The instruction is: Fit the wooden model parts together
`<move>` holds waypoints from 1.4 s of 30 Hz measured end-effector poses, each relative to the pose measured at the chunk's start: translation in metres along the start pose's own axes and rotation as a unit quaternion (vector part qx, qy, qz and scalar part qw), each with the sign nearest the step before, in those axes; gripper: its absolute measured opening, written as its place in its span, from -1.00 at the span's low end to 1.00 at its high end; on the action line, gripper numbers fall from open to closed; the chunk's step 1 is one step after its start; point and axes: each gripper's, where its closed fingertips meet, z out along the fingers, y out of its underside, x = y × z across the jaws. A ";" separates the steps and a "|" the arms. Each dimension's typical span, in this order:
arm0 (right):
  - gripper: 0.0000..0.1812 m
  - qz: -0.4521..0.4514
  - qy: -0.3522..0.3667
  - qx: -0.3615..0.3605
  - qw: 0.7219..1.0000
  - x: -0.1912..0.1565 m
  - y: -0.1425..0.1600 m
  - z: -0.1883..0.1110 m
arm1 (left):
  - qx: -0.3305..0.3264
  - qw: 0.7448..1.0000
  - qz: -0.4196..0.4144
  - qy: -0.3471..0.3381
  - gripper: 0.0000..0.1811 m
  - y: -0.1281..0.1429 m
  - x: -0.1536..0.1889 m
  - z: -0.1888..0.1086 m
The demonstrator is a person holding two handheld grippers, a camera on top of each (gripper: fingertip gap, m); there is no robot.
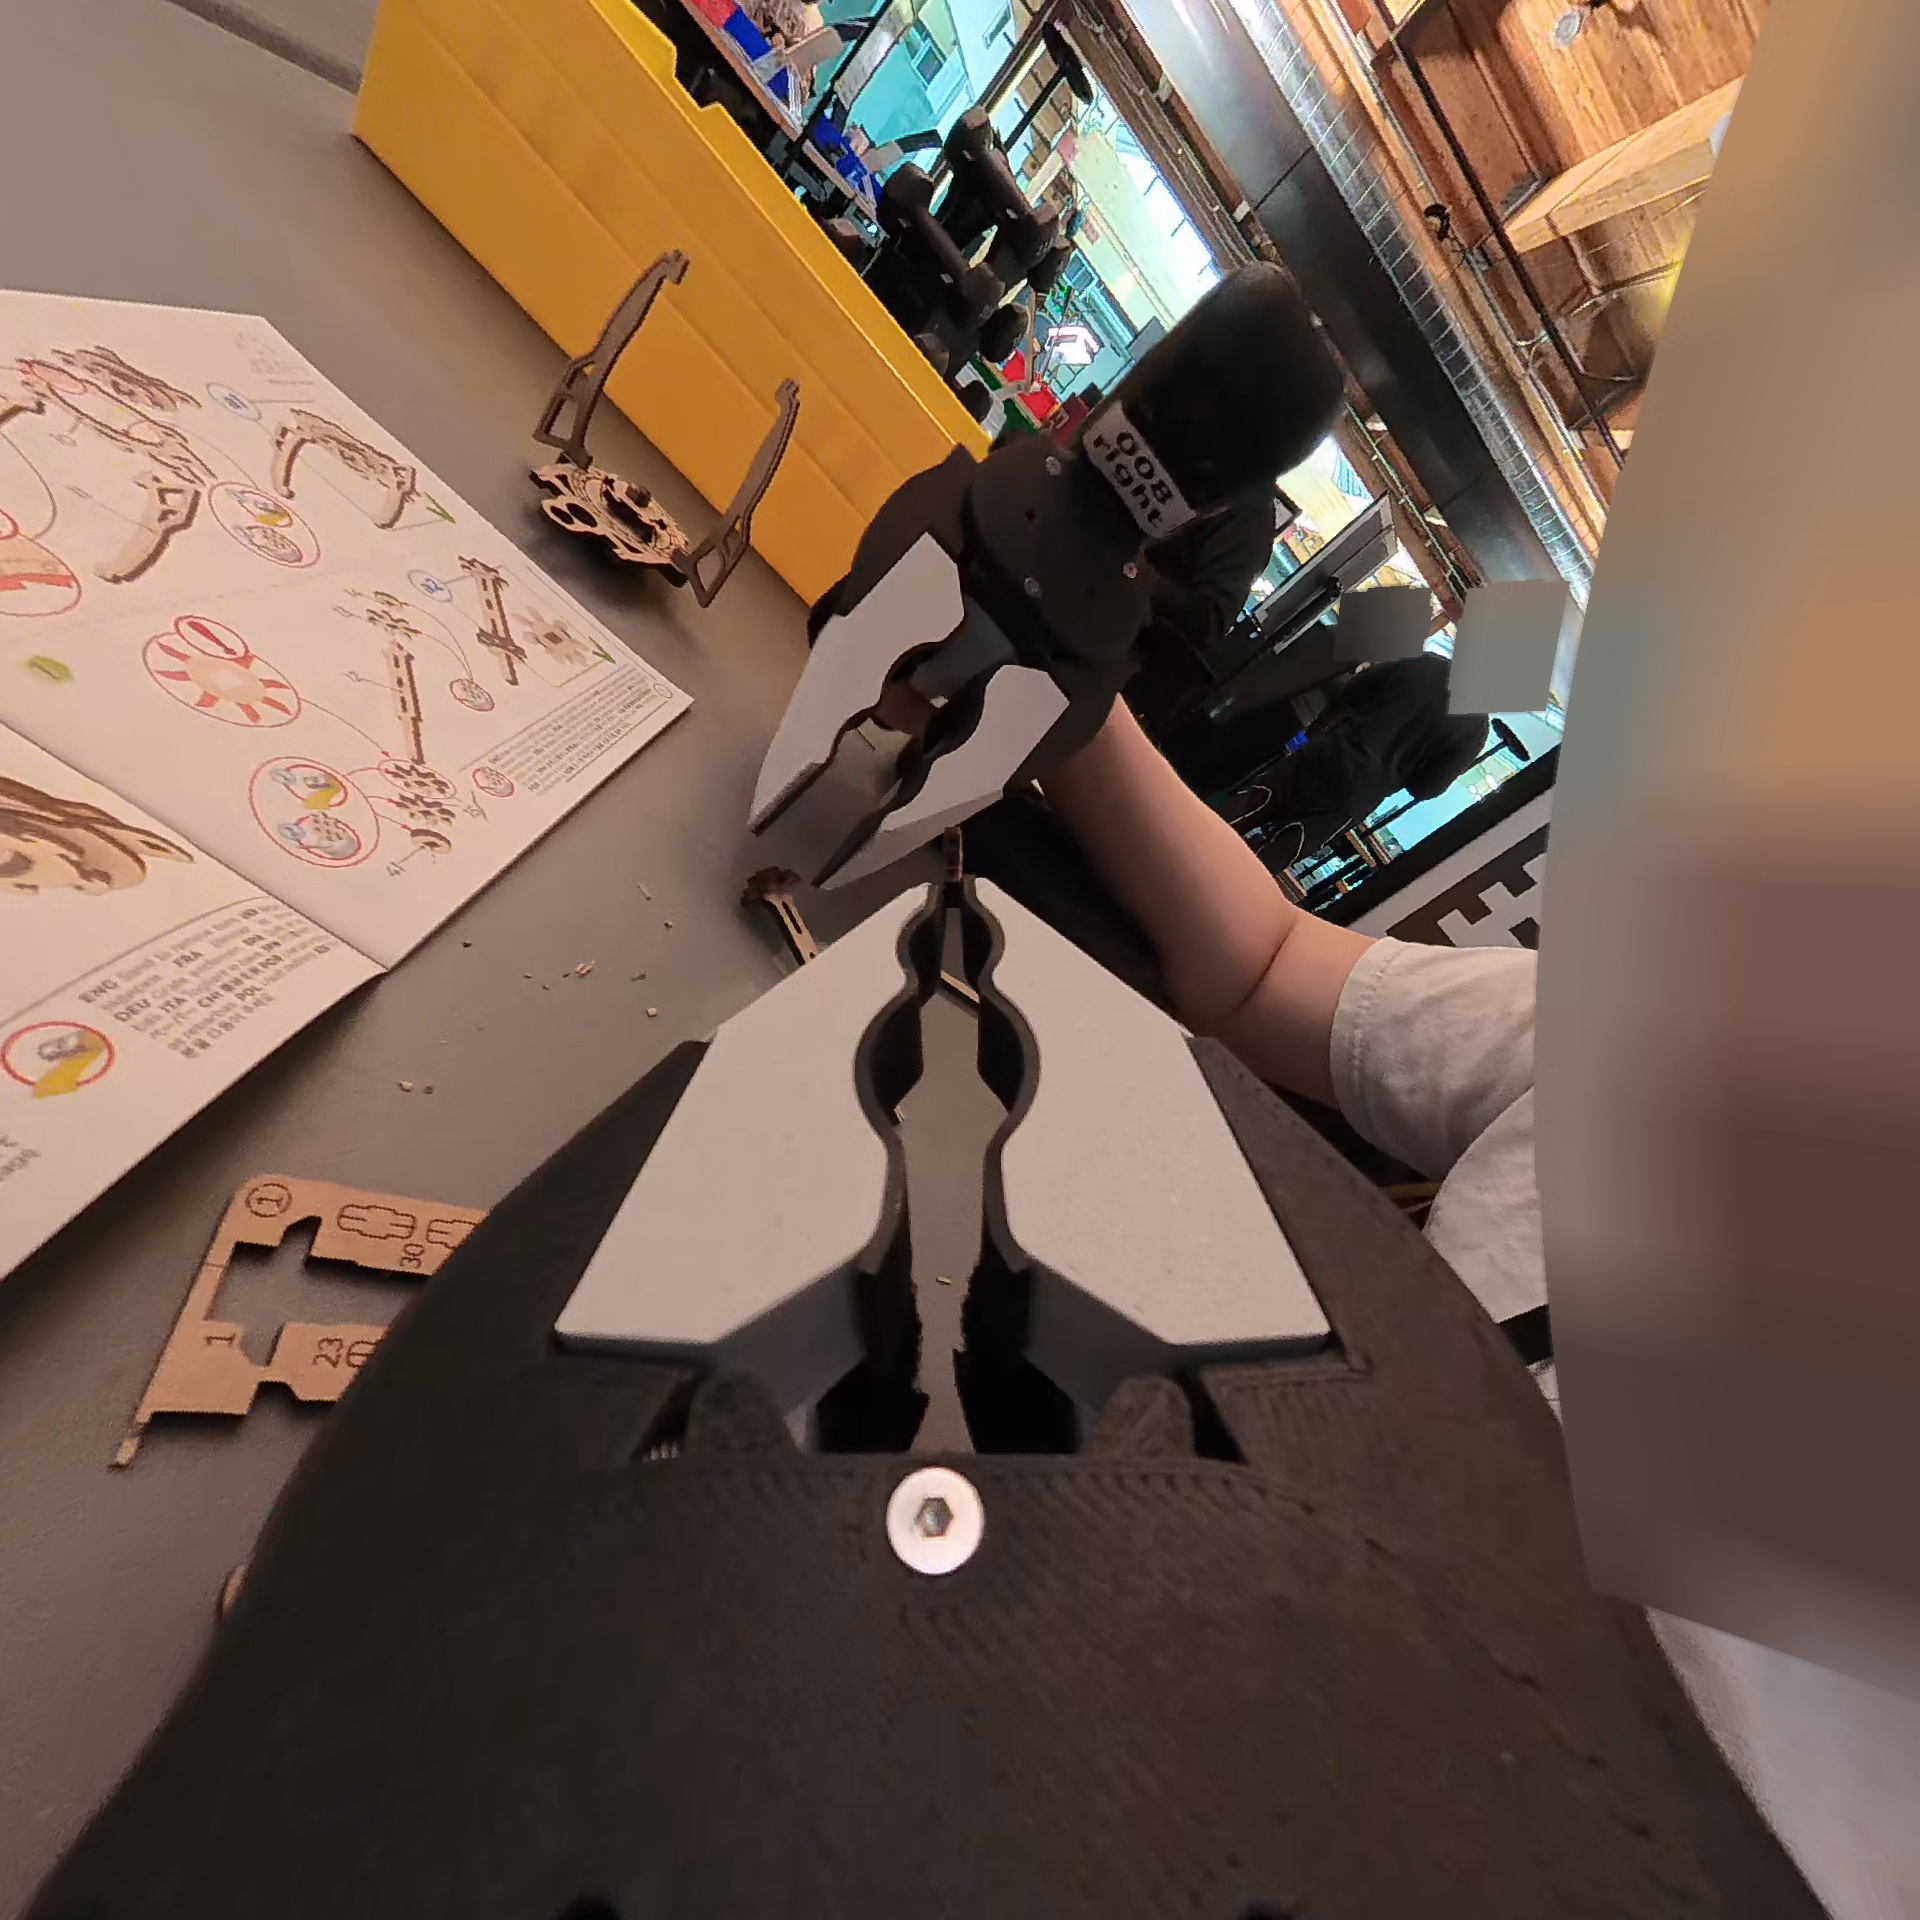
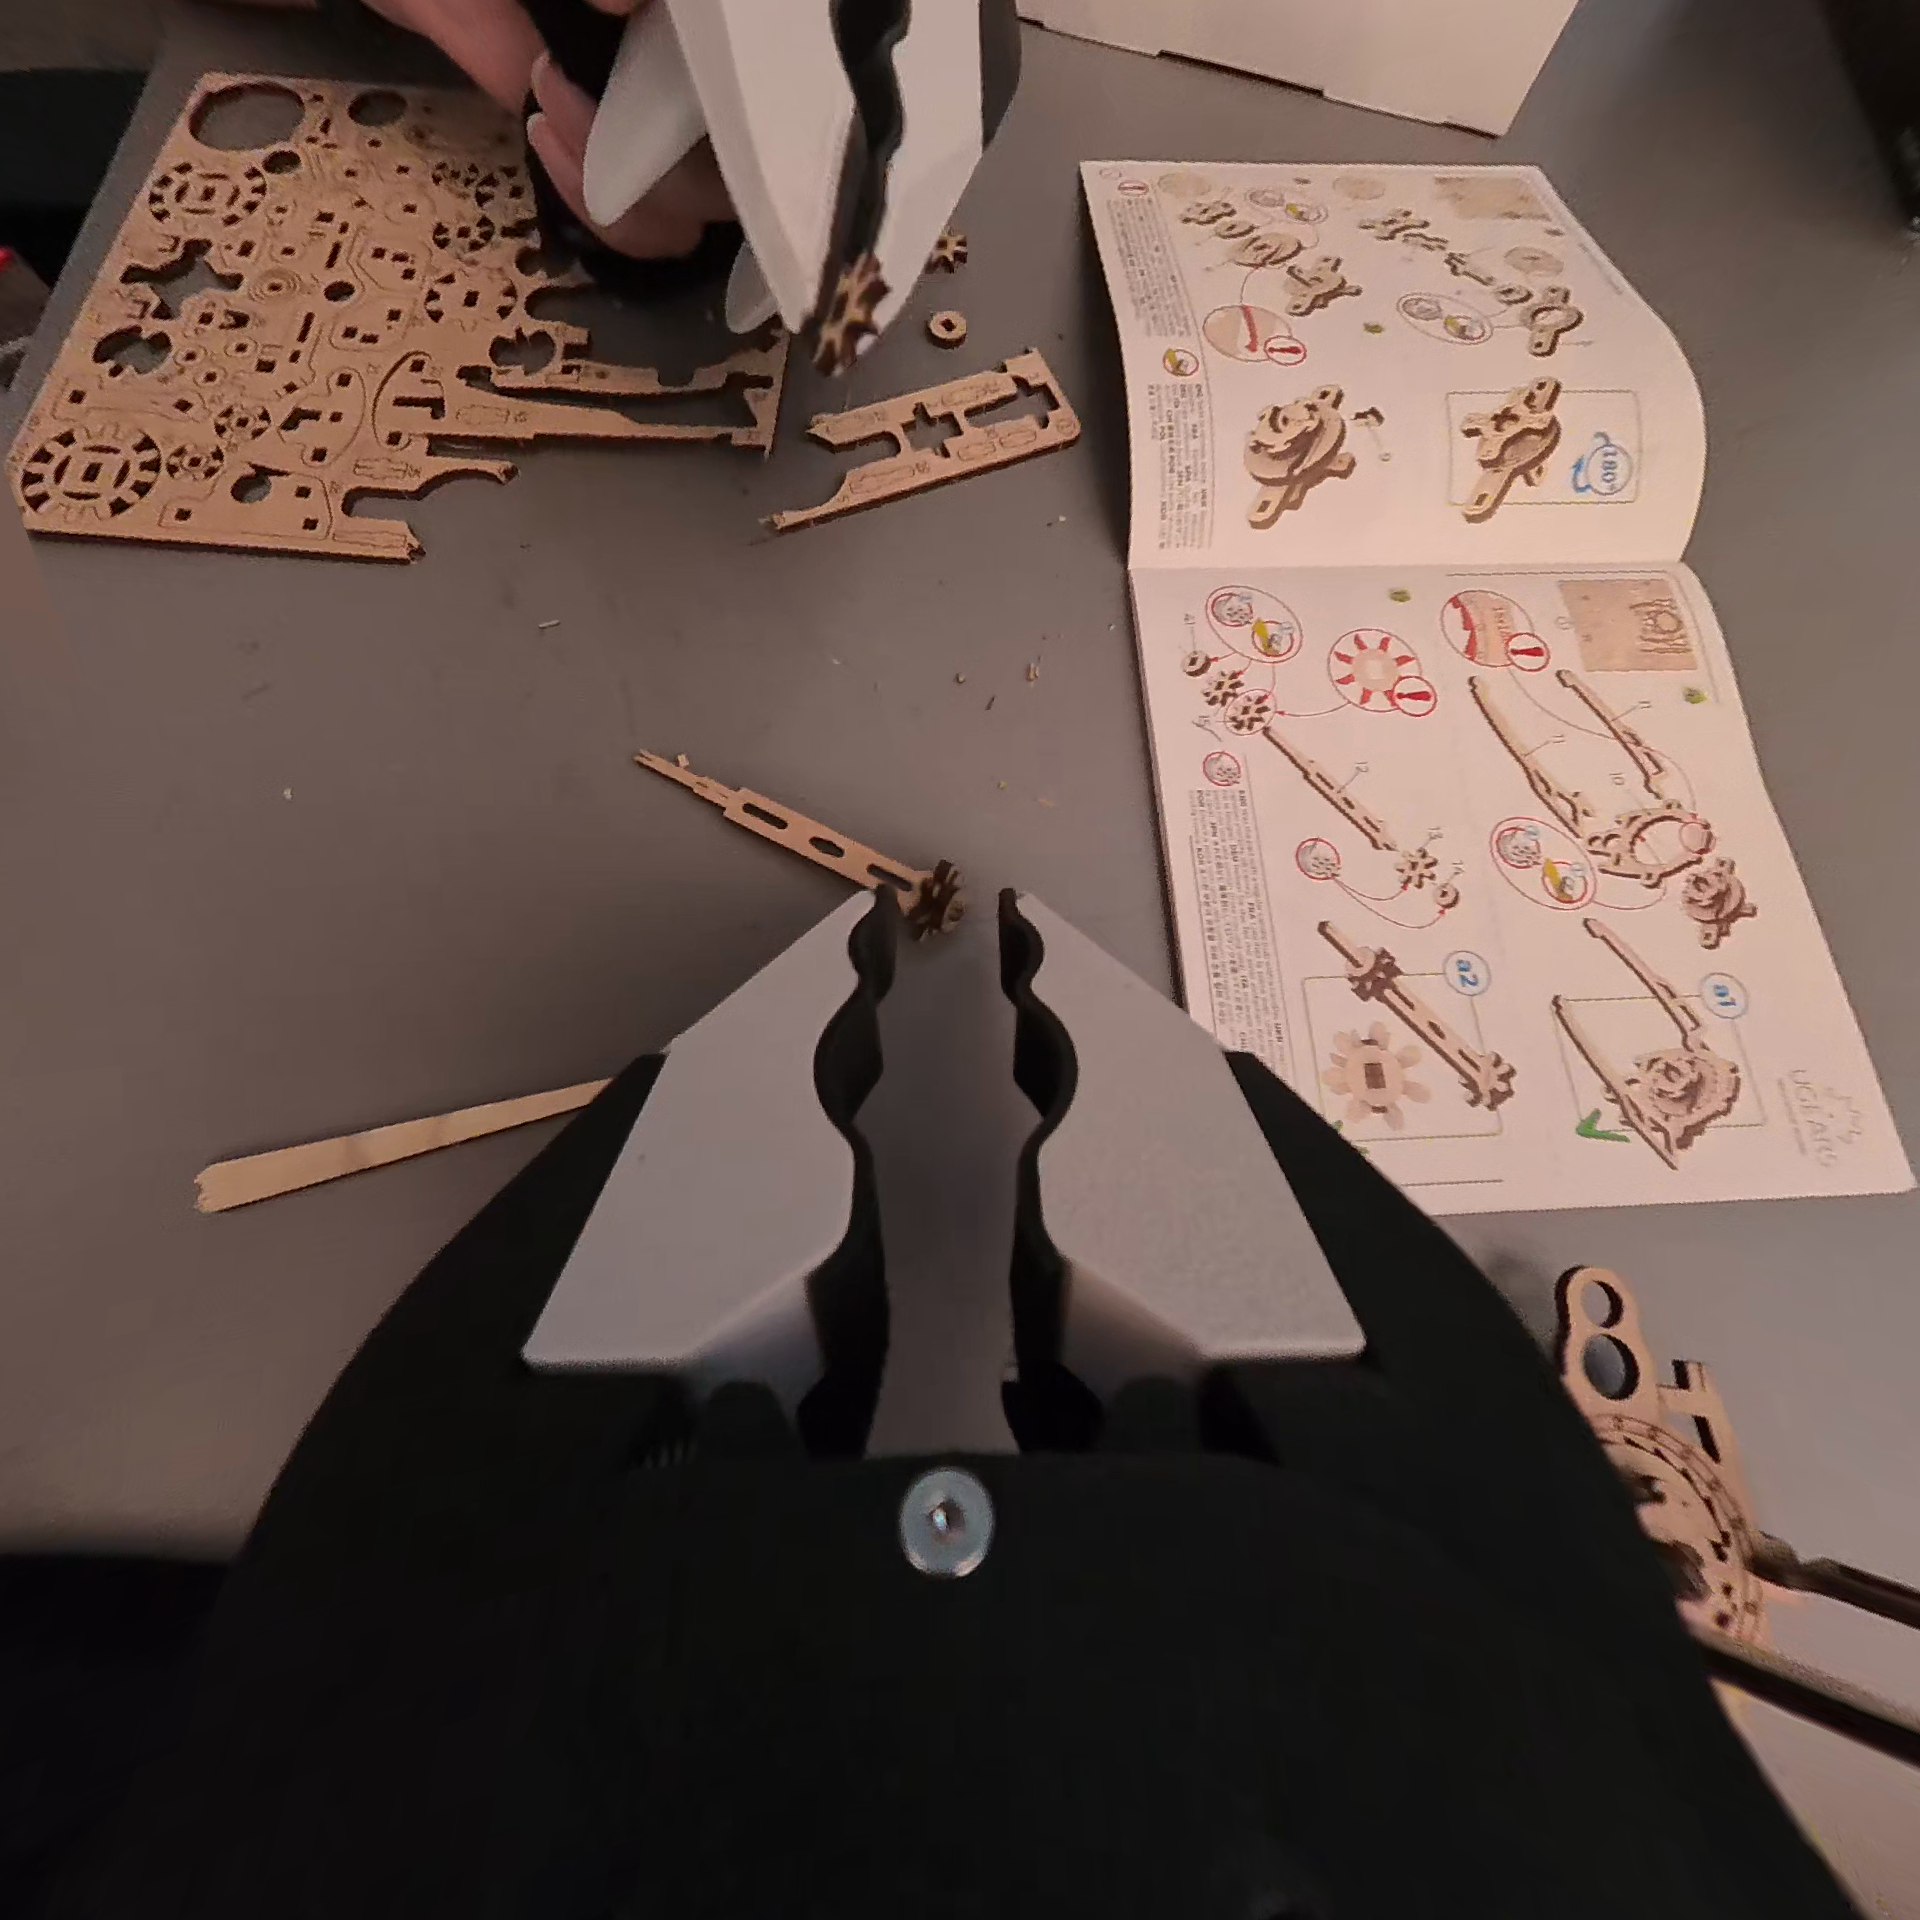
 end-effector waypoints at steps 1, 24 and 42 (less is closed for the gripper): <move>-0.81 0.008 -0.006 0.002 1.000 -0.001 0.000 0.001 | 0.000 1.000 0.000 0.000 -1.00 0.000 0.000 0.000; -0.92 0.093 -0.049 0.008 0.994 -0.004 0.003 0.007 | -0.010 1.000 0.010 -0.004 -1.00 0.003 0.000 0.002; -0.97 0.225 -0.006 0.046 0.973 0.027 -0.005 -0.005 | -0.015 0.999 0.045 0.013 -1.00 0.006 0.011 0.007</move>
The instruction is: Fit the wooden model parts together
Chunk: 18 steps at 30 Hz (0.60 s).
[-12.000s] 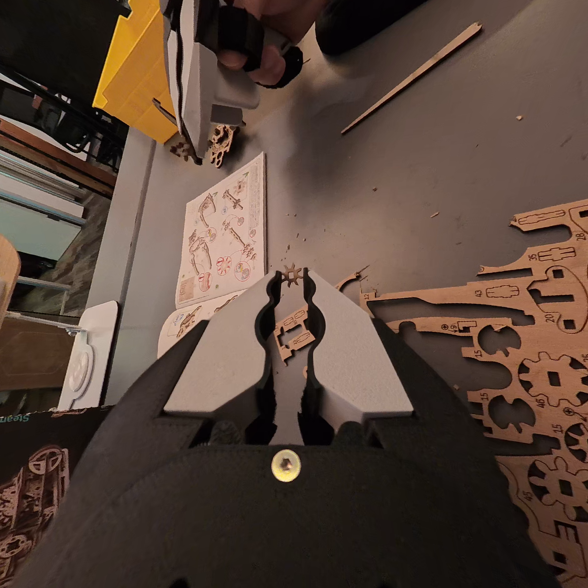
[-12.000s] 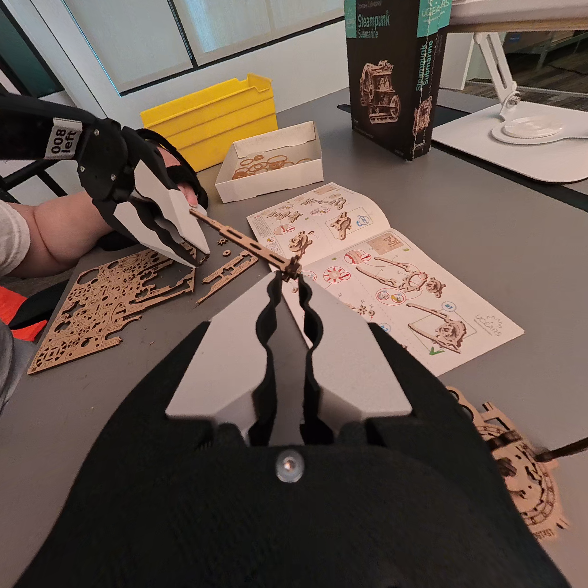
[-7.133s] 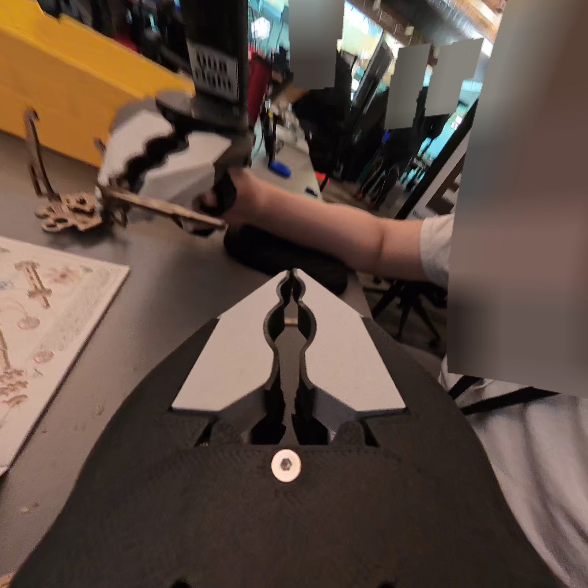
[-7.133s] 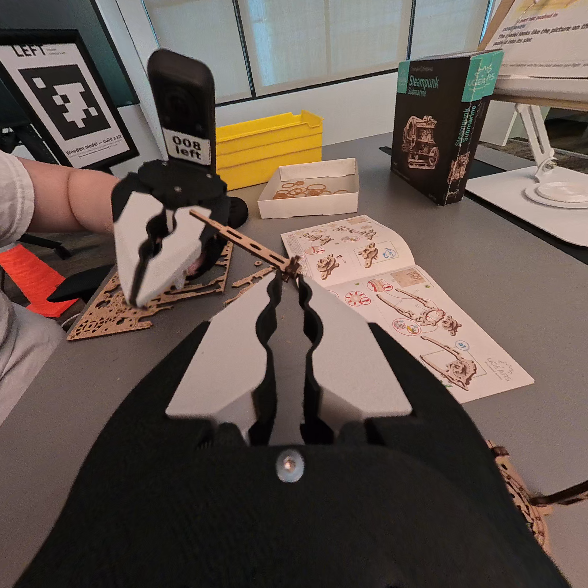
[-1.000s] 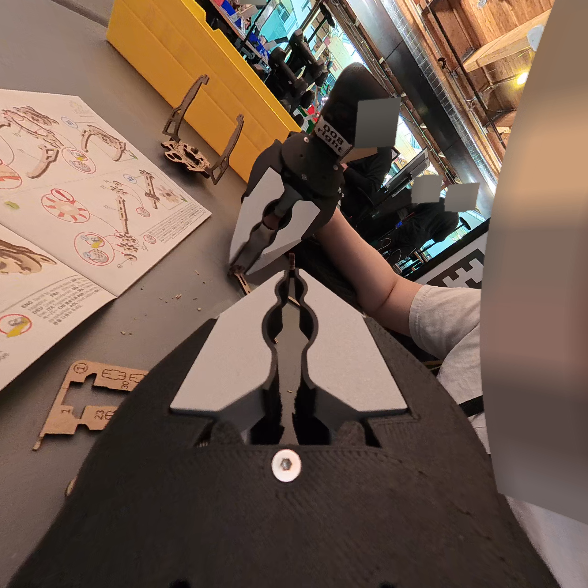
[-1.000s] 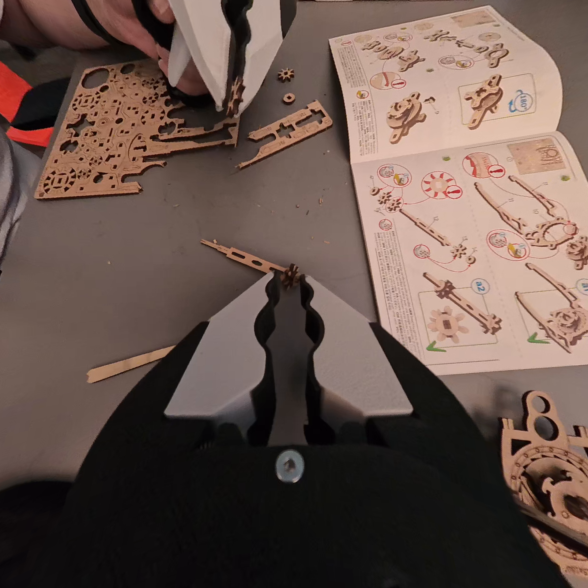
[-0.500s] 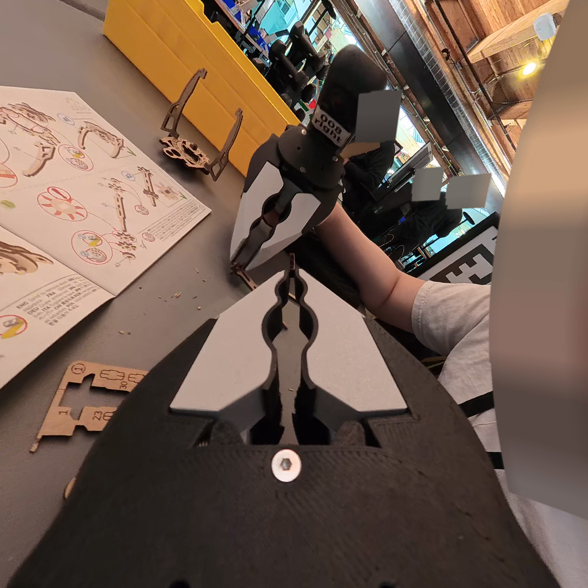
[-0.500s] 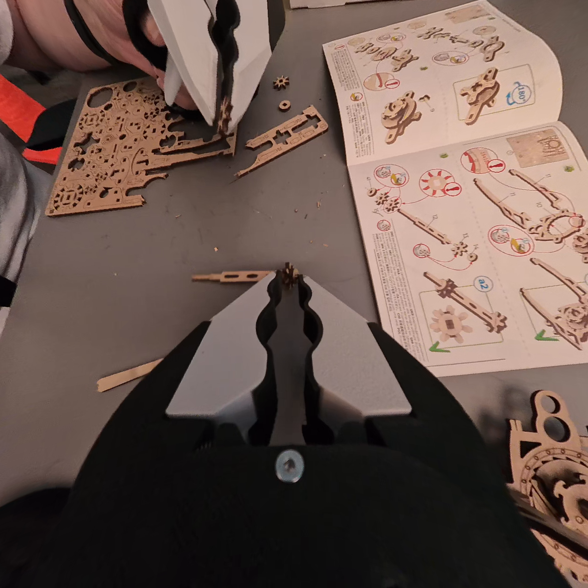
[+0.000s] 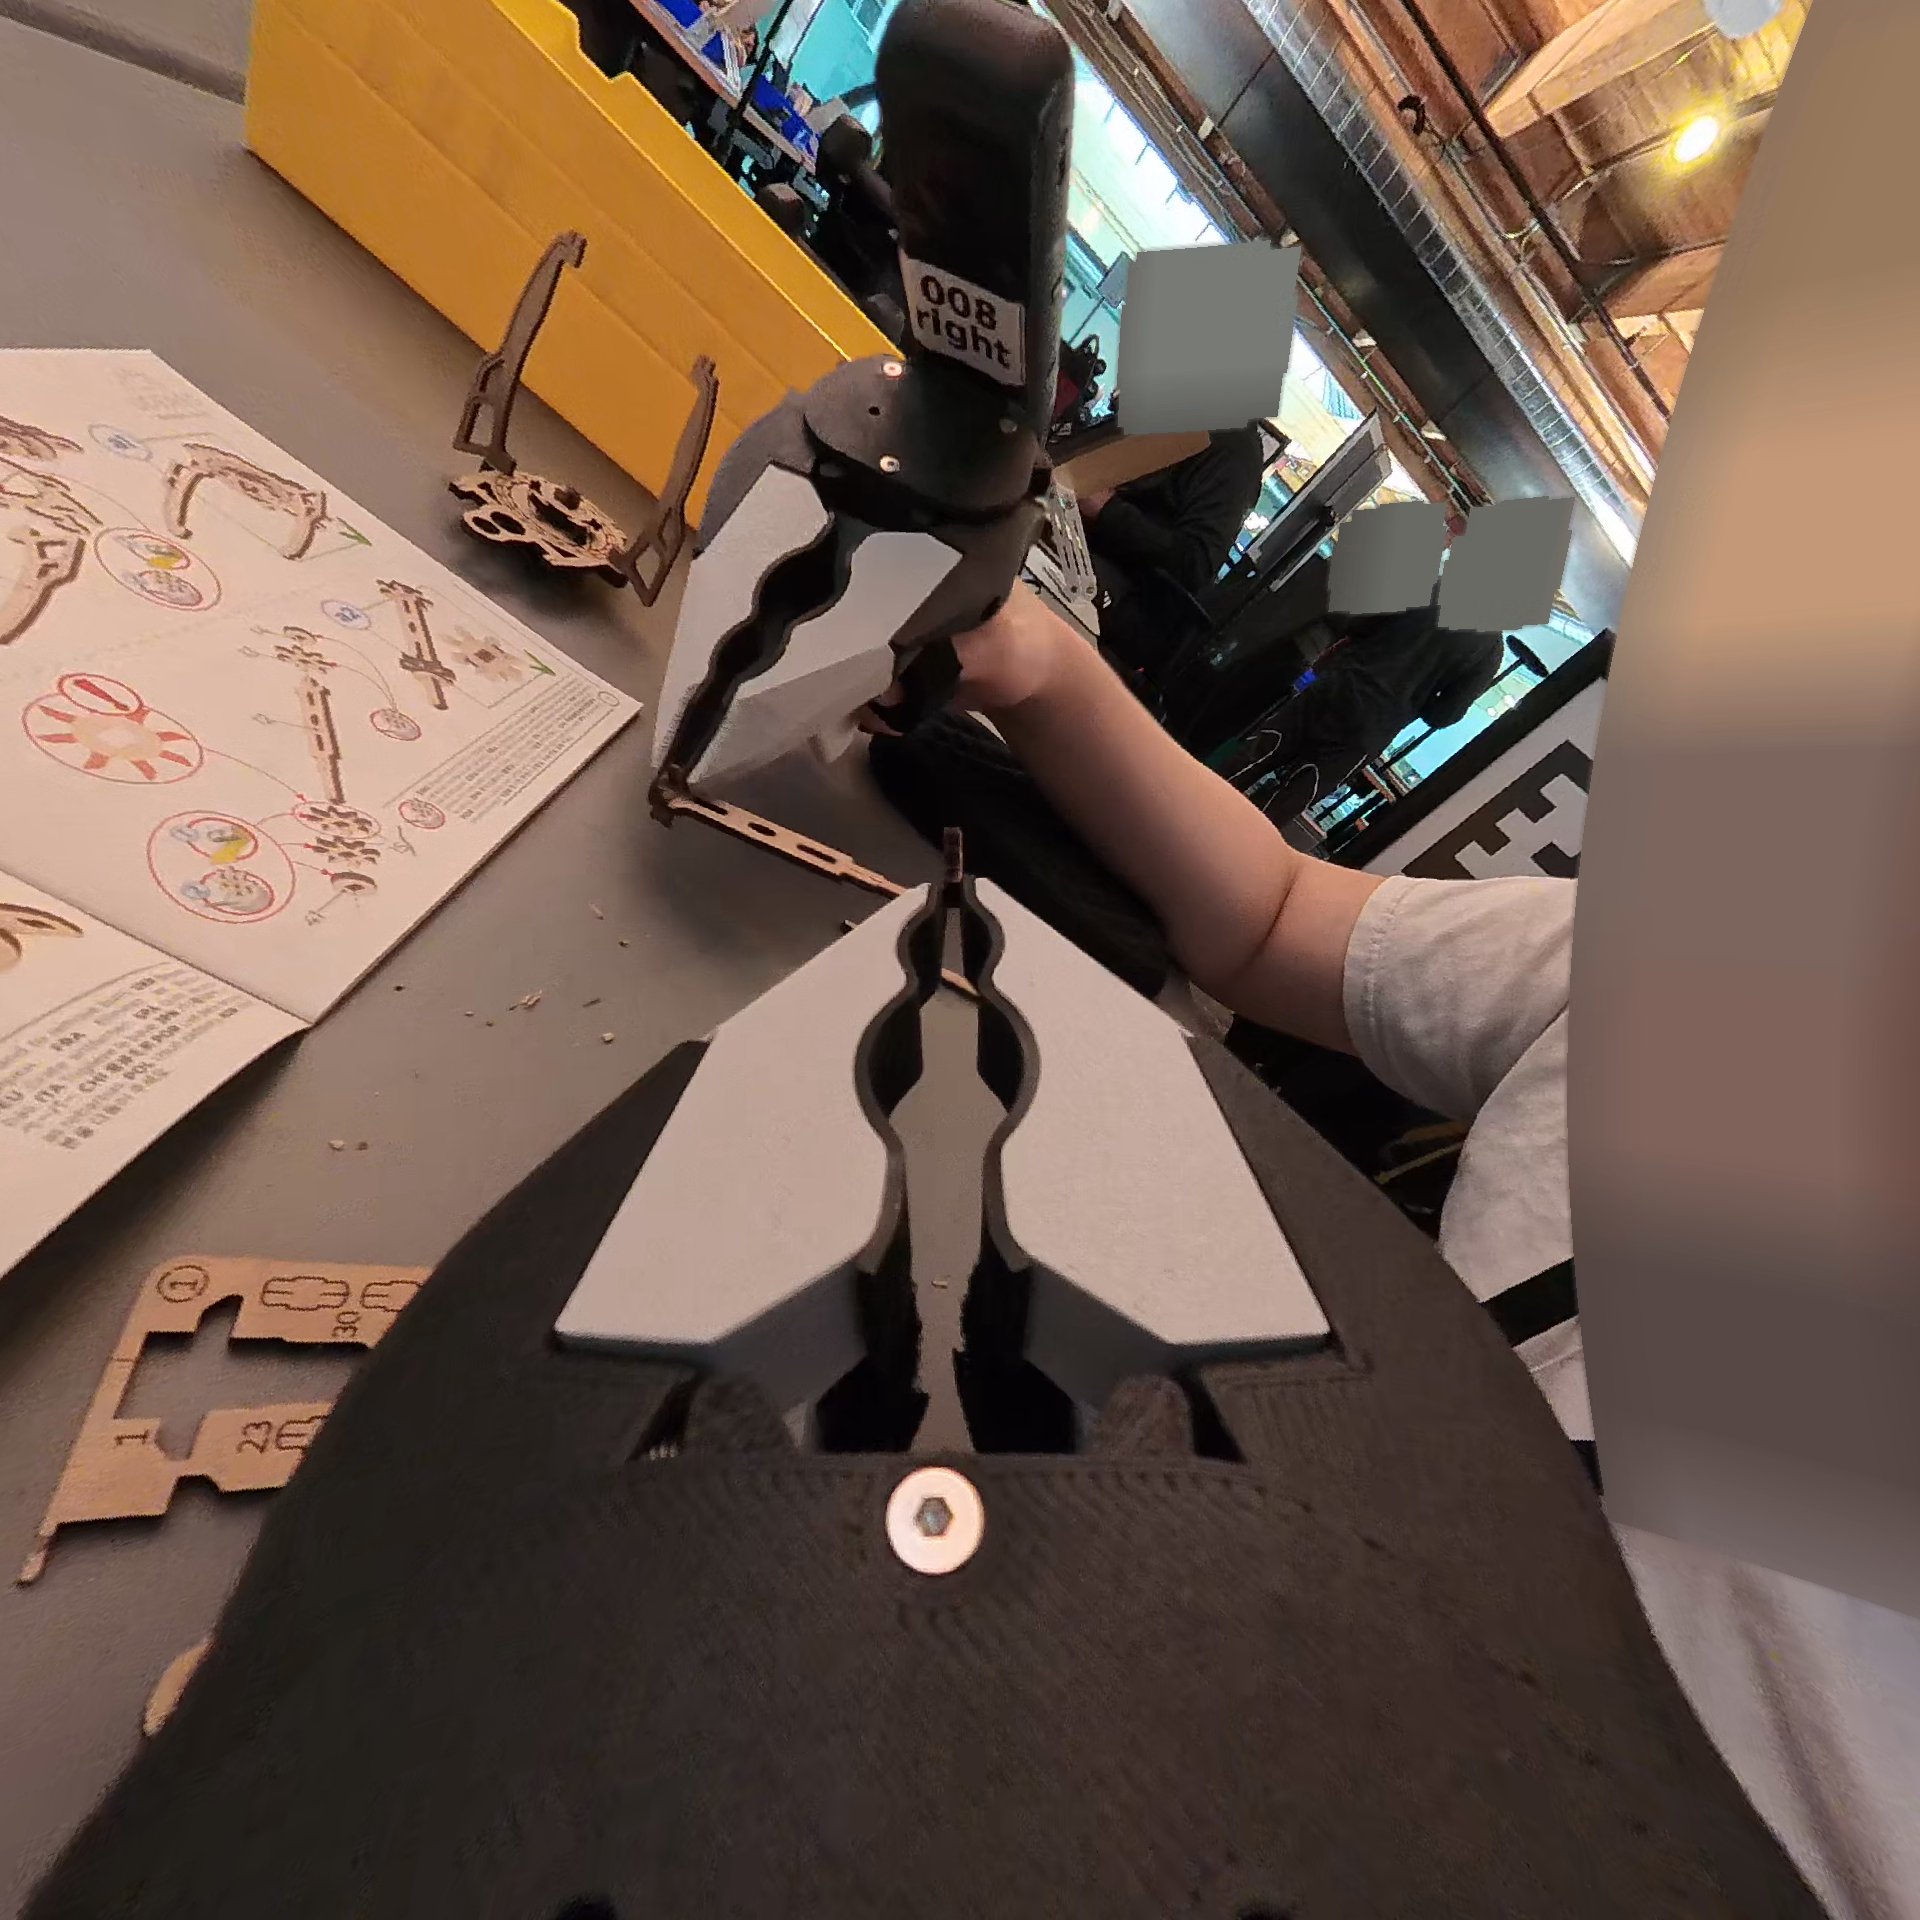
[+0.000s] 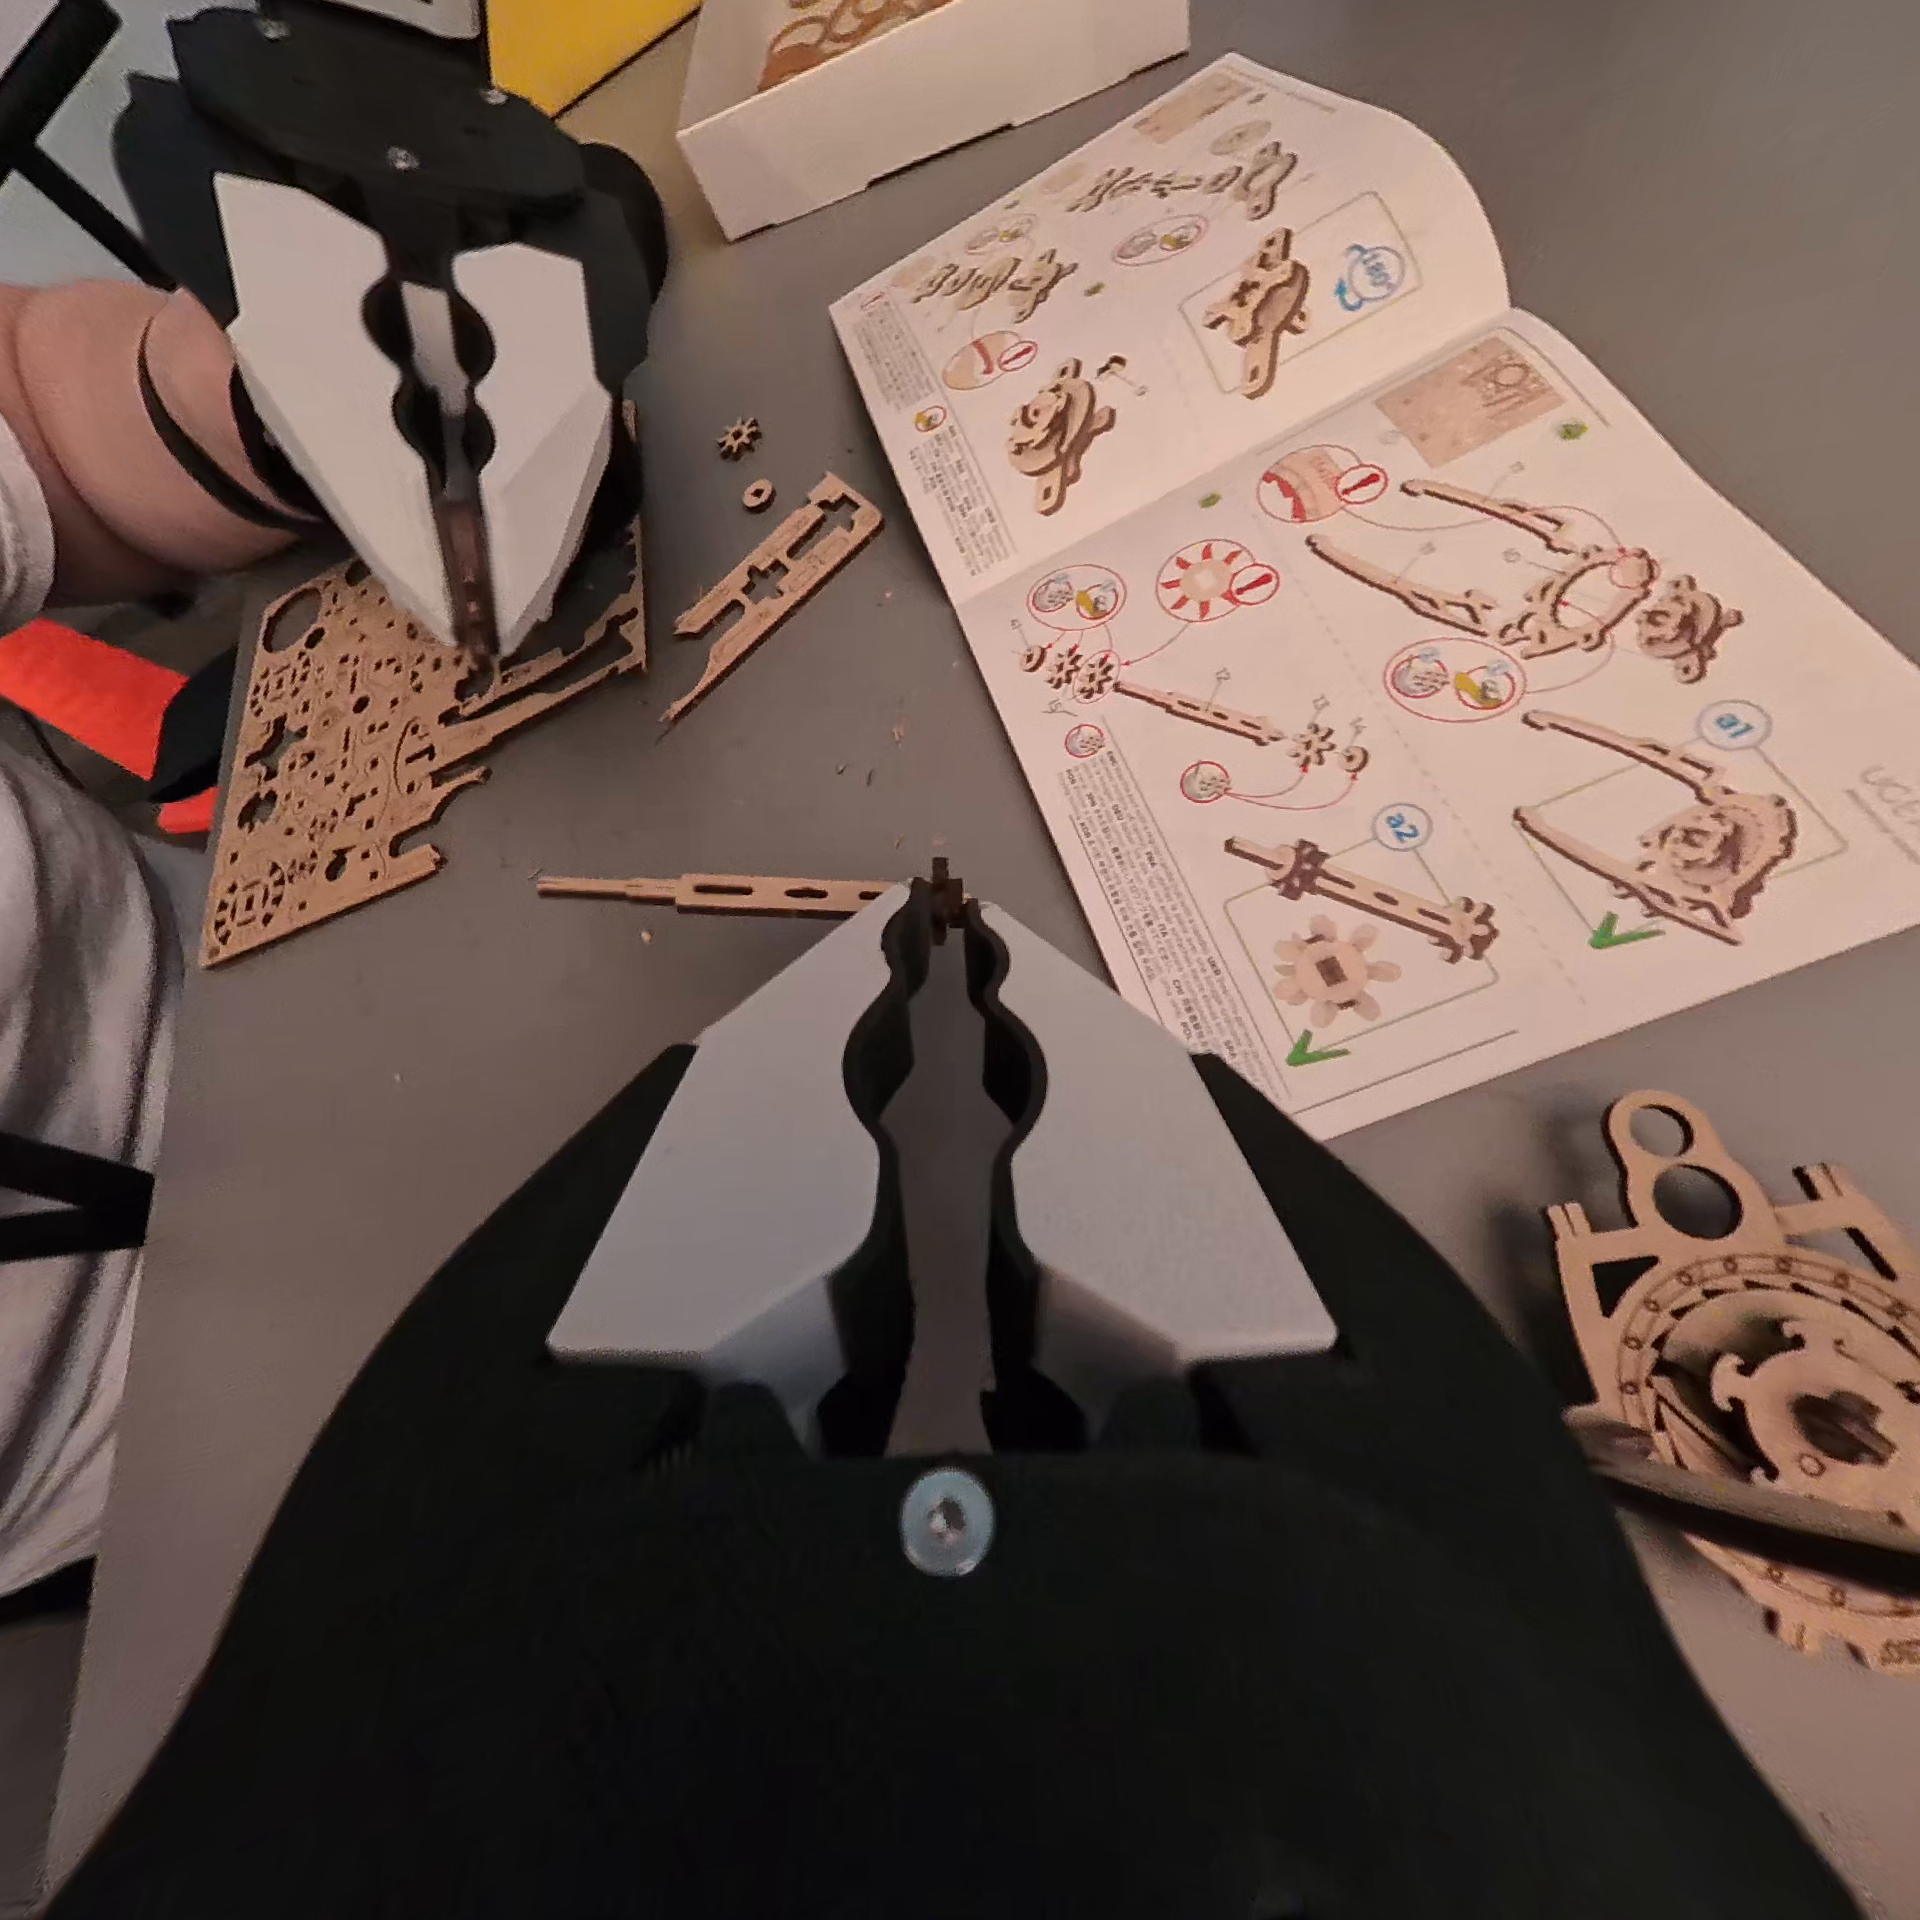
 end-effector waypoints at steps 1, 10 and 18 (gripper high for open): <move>-0.97 0.011 0.005 0.001 1.000 0.002 -0.001 0.000 | 0.003 1.000 -0.001 0.003 -1.00 -0.001 0.001 0.000; -0.97 0.092 0.024 0.022 0.995 0.010 -0.007 0.002 | 0.014 1.000 0.006 0.018 -1.00 -0.003 0.008 0.003; -0.97 0.152 -0.002 0.055 0.987 0.008 -0.015 0.001 | 0.029 0.999 -0.013 0.033 -1.00 -0.005 0.010 0.003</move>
